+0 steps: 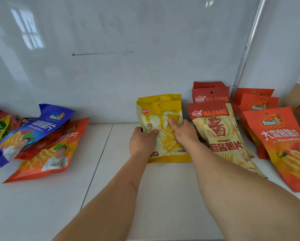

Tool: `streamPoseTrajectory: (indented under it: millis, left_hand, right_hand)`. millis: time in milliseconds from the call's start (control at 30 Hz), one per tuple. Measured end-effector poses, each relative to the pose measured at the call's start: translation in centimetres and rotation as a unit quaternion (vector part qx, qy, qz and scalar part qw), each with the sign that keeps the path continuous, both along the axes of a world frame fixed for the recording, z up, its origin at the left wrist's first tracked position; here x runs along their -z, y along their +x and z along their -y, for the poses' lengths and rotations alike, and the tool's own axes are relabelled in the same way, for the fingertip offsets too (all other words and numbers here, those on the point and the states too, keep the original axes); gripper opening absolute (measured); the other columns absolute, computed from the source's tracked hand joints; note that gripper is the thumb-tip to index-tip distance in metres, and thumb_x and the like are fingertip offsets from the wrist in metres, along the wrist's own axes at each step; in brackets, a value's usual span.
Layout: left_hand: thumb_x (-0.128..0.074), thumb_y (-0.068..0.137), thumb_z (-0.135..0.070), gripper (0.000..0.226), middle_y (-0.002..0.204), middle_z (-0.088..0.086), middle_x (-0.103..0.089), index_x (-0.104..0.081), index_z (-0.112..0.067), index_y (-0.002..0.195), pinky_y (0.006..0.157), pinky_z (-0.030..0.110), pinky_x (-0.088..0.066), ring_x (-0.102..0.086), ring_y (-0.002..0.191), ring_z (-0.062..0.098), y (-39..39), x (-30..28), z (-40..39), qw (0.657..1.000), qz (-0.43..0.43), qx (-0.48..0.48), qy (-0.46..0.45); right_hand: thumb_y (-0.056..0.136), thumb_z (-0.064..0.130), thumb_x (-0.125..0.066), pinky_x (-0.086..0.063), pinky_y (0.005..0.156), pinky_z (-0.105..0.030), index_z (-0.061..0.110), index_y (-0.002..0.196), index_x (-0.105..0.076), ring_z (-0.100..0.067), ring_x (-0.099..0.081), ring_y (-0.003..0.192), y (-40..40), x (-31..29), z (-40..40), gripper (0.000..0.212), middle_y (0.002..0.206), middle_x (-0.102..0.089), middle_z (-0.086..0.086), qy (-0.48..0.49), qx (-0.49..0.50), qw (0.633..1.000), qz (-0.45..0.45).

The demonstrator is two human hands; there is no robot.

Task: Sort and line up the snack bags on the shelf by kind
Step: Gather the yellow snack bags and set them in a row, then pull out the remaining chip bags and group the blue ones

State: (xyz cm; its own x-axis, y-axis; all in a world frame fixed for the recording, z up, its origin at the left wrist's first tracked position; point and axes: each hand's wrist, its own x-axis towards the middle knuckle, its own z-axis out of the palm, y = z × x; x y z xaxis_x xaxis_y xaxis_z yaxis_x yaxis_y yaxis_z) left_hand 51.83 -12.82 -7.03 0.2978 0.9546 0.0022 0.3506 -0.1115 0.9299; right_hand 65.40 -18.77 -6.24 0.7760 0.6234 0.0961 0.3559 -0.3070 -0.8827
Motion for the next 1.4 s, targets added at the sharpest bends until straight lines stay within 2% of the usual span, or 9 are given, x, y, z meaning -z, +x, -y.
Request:
streamPoseTrajectory:
  millis: [200,333,467,700,900,1033,1100,1200,1400]
  left_hand:
    - [-0.069,0.089,-0.043,0.040,0.104,0.002,-0.068,-0.055,-0.016,0.115,0.076,0.034,-0.052,-0.065,0.092,0.022,-0.6,-1.1,-0.3,1.000,0.004,-0.003,-0.010]
    - [-0.062,0.093,-0.048,0.052,0.115,0.003,-0.066,-0.048,-0.016,0.132,0.077,0.036,-0.051,-0.064,0.095,0.022,-1.9,-1.9,-0.1,0.999,-0.044,-0.025,0.005]
    - [-0.053,0.098,-0.047,0.055,0.125,0.004,-0.064,-0.045,-0.015,0.142,0.080,0.034,-0.046,-0.062,0.111,0.025,-4.3,-2.3,0.3,0.989,-0.123,-0.052,0.070]
    - [-0.040,0.103,-0.033,0.034,0.128,0.005,-0.057,-0.059,-0.015,0.126,0.085,0.036,-0.044,-0.054,0.118,0.027,-12.1,-2.9,0.3,0.892,-0.348,-0.025,0.289]
    - [-0.039,0.104,-0.029,0.031,0.125,0.005,-0.059,-0.059,-0.015,0.123,0.093,0.039,-0.044,-0.053,0.118,0.026,-21.9,-3.9,-1.1,0.816,-0.422,-0.006,0.394]
    - [-0.042,0.102,-0.026,0.028,0.127,0.005,-0.059,-0.058,-0.017,0.123,0.106,0.041,-0.037,-0.052,0.123,0.028,-29.2,-4.2,-3.0,0.771,-0.483,-0.022,0.415]
    - [-0.042,0.102,-0.024,0.030,0.135,0.006,-0.057,-0.058,-0.016,0.126,0.104,0.041,-0.039,-0.050,0.128,0.029,-32.6,-4.2,-3.6,0.757,-0.500,-0.027,0.420]
    - [-0.040,0.102,-0.020,0.040,0.139,0.007,-0.055,-0.050,-0.016,0.140,0.100,0.041,-0.042,-0.050,0.129,0.029,-37.0,-4.4,-4.2,0.744,-0.512,-0.023,0.428]
    - [-0.041,0.102,-0.026,0.028,0.125,0.005,-0.060,-0.059,-0.017,0.122,0.096,0.039,-0.044,-0.054,0.119,0.027,-44.0,-4.6,-6.5,0.760,-0.504,-0.061,0.406]
  right_hand:
    - [0.096,0.051,-0.053,-0.035,0.075,-0.029,0.003,0.119,-0.056,-0.032,-0.060,0.109,-0.3,-0.3,0.0,0.052,0.116,-0.065,-0.012,-0.017,0.016,0.999,0.047]
    - [0.097,0.049,-0.052,-0.044,0.092,-0.039,0.003,0.142,-0.037,-0.036,-0.053,0.124,-0.7,-0.7,0.3,0.067,0.136,-0.056,-0.018,-0.038,0.027,0.996,0.078]
    - [0.099,0.048,-0.045,-0.039,0.102,-0.043,0.007,0.153,-0.024,-0.035,-0.040,0.136,-1.7,-1.2,0.6,0.070,0.151,-0.037,-0.016,-0.034,0.025,0.991,0.131]
    - [0.102,0.047,-0.033,-0.021,0.115,-0.047,0.011,0.151,-0.031,-0.030,-0.014,0.150,-6.3,-2.3,0.7,0.061,0.163,-0.016,-0.011,-0.114,0.029,0.941,0.317]
    - [0.099,0.033,-0.046,-0.032,0.102,-0.040,0.013,0.126,-0.061,-0.029,-0.042,0.131,-15.3,-2.4,-1.4,0.036,0.141,-0.050,-0.007,-0.100,-0.056,0.868,0.484]
    - [0.099,0.029,-0.045,-0.036,0.093,-0.037,0.017,0.114,-0.064,-0.028,-0.052,0.118,-23.2,-2.6,-3.6,0.028,0.124,-0.060,-0.004,-0.097,-0.139,0.827,0.535]
    - [0.097,0.026,-0.048,-0.038,0.089,-0.037,0.018,0.111,-0.064,-0.028,-0.054,0.113,-27.0,-2.8,-4.7,0.023,0.118,-0.062,-0.004,-0.098,-0.157,0.813,0.552]
    - [0.096,0.023,-0.052,-0.040,0.088,-0.038,0.017,0.111,-0.064,-0.029,-0.055,0.110,-32.4,-2.8,-6.3,0.020,0.116,-0.062,-0.005,-0.091,-0.180,0.813,0.545]
    - [0.100,0.024,-0.044,-0.044,0.082,-0.039,0.018,0.119,-0.062,-0.031,-0.056,0.109,-39.9,-3.4,-10.3,0.027,0.119,-0.063,-0.006,-0.066,-0.206,0.817,0.535]
